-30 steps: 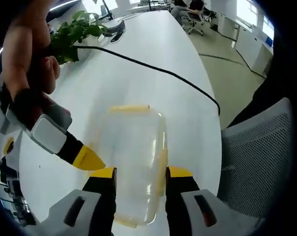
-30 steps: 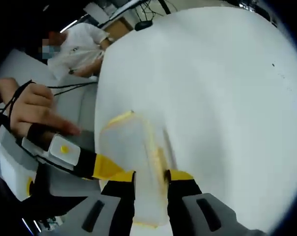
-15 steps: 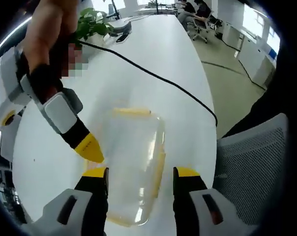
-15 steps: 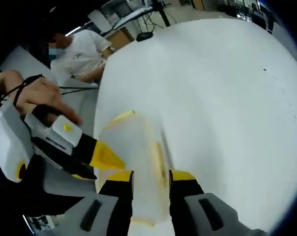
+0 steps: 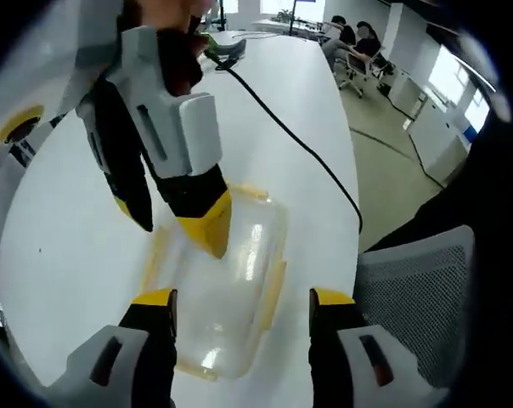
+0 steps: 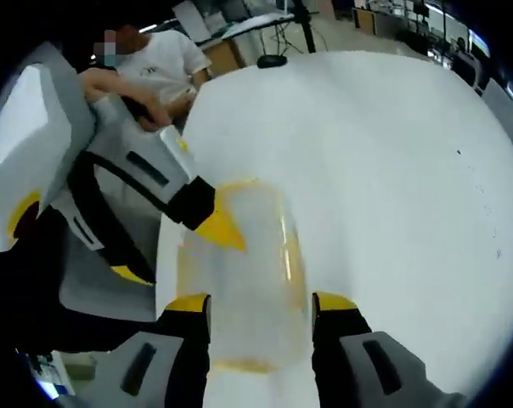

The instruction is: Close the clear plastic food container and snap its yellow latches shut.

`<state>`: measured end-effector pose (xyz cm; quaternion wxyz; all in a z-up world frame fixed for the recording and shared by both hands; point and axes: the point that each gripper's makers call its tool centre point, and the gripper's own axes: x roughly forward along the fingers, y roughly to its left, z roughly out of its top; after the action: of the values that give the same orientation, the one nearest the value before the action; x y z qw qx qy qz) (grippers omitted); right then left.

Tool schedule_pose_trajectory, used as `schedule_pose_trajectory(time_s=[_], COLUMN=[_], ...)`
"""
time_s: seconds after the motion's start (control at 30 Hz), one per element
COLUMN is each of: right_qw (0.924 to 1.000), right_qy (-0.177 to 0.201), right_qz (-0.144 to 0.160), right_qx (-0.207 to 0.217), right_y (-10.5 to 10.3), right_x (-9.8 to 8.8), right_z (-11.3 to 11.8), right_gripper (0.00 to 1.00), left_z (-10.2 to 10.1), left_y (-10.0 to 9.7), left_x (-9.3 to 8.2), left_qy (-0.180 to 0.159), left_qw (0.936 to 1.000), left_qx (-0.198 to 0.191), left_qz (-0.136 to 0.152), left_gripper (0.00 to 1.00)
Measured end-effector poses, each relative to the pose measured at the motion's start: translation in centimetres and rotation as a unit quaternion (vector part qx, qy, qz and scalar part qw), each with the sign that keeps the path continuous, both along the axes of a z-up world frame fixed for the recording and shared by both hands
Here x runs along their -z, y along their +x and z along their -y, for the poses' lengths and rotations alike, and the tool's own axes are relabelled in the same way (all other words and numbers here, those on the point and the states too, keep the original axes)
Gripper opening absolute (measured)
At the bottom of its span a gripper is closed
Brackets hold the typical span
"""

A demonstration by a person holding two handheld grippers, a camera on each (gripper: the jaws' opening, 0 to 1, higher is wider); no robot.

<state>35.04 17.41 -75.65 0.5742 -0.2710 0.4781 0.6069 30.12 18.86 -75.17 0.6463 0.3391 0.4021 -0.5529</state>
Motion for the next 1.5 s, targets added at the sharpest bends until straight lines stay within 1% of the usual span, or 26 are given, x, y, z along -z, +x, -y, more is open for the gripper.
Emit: schedule_pose_trajectory(time_s=[0.1, 0.17, 0.27, 0.33, 0.37, 0.43, 0.53, 0.63, 0.7, 0.73, 0.8, 0.9, 1.0, 1.03, 1.1, 1.17, 1.27, 1.4, 1.5], right_qw=[1.0000, 1.0000, 0.9998, 0.9997, 0.9997, 0.9994, 0.9991, 0.9984, 0.9978, 0.9974, 0.9965, 0.9959, 0.9950, 0.9943, 0.9938, 0.9935, 0.9923, 0.9921, 0.9918], right_qy=[0.000, 0.004, 0.003, 0.002, 0.000, 0.000, -0.007, -0.012, -0.015, -0.015, -0.019, -0.018, -0.018, -0.019, -0.017, -0.026, -0.035, -0.036, -0.038], right_qz=[0.002, 0.001, 0.018, 0.022, 0.025, 0.034, 0.040, 0.052, 0.061, 0.068, 0.079, 0.086, 0.097, 0.104, 0.109, 0.109, 0.116, 0.119, 0.121], right_qx=[0.000, -0.003, -0.009, -0.007, -0.003, -0.007, -0.011, -0.016, -0.020, -0.022, -0.022, -0.021, -0.017, -0.014, -0.016, -0.021, -0.025, -0.015, -0.014], right_y=[-0.6, -1.0, -1.0, -1.1, -1.1, -1.5, -2.0, -2.5, -2.7, -2.7, -2.5, -2.6, -2.4, -2.3, -2.3, -2.6, -2.7, -2.5, -2.5], right_x=[-0.1, -0.3, -0.3, -0.2, 0.0, 0.1, 0.4, 0.7, 0.9, 1.0, 1.1, 1.2, 1.4, 1.4, 1.6, 1.9, 2.3, 2.4, 2.8], right_z=[0.3, 0.3, 0.5, 0.7, 0.8, 1.0, 1.3, 1.4, 1.4, 1.4, 1.4, 1.3, 1.1, 1.0, 1.0, 1.2, 1.4, 1.4, 1.5], right_gripper=[0.52, 0.55, 0.59, 0.61, 0.63, 0.67, 0.68, 0.73, 0.74, 0.76, 0.76, 0.78, 0.78, 0.79, 0.79, 0.78, 0.78, 0.78, 0.77], left_z=[-0.2, -0.4, -1.0, -1.3, -1.3, -1.4, -1.5, -1.4, -1.4, -1.6, -2.1, -2.5, -3.0, -3.3, -3.5, -3.9, -3.9, -4.2, -3.9], left_y=[0.1, 0.4, 0.6, 0.7, 0.8, 0.9, 1.2, 1.3, 1.3, 1.3, 1.3, 1.2, 1.7, 2.0, 2.5, 2.8, 3.3, 3.8, 3.9], left_x=[0.1, 0.3, 0.8, 1.0, 0.8, 0.9, 1.0, 0.9, 1.0, 1.1, 1.2, 1.2, 1.4, 1.5, 1.7, 2.0, 2.2, 2.8, 3.2], left_qy=[0.003, 0.007, 0.021, 0.027, 0.025, 0.026, 0.024, 0.023, 0.025, 0.031, 0.047, 0.054, 0.062, 0.066, 0.070, 0.078, 0.082, 0.091, 0.091], left_qw=[0.9999, 0.9999, 0.9996, 0.9994, 0.9994, 0.9993, 0.9992, 0.9990, 0.9987, 0.9983, 0.9969, 0.9959, 0.9946, 0.9943, 0.9939, 0.9932, 0.9917, 0.9900, 0.9898], left_qx=[-0.001, -0.001, 0.008, 0.013, 0.022, 0.022, 0.030, 0.034, 0.038, 0.045, 0.061, 0.072, 0.083, 0.083, 0.085, 0.086, 0.098, 0.104, 0.106], left_qz=[-0.013, -0.013, -0.015, -0.016, -0.013, -0.015, -0.015, -0.019, -0.022, -0.019, -0.012, -0.004, 0.004, 0.005, 0.007, 0.007, 0.019, 0.025, 0.029], left_gripper=[0.66, 0.69, 0.72, 0.73, 0.74, 0.76, 0.78, 0.80, 0.80, 0.80, 0.81, 0.82, 0.82, 0.82, 0.82, 0.83, 0.83, 0.82, 0.82])
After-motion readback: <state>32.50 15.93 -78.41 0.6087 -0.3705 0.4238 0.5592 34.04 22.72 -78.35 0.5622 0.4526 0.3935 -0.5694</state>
